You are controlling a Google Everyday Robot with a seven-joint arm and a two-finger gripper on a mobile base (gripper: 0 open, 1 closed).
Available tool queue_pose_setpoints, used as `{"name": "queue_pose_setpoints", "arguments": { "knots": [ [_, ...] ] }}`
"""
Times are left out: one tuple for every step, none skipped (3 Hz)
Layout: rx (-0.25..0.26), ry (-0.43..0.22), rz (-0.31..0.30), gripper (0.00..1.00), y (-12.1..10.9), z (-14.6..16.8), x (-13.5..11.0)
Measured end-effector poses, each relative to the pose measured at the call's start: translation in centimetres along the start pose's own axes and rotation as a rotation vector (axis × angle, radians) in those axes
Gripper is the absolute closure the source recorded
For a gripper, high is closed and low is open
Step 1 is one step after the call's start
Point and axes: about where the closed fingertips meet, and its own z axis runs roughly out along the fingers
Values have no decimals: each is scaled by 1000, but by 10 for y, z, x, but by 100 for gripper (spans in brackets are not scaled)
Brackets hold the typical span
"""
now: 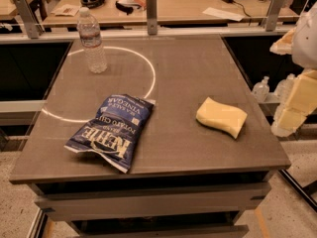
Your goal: Pick sponge
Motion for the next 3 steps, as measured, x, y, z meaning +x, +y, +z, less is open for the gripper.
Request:
{"name": "queue_pose_setpoints", "arguments": {
  "knots": [
    [6,0,6,0,0,-2,-2],
    [-34,-16,69,0,2,12,-6],
    [-71,-27,144,0,1,34,-14]
  ]
}}
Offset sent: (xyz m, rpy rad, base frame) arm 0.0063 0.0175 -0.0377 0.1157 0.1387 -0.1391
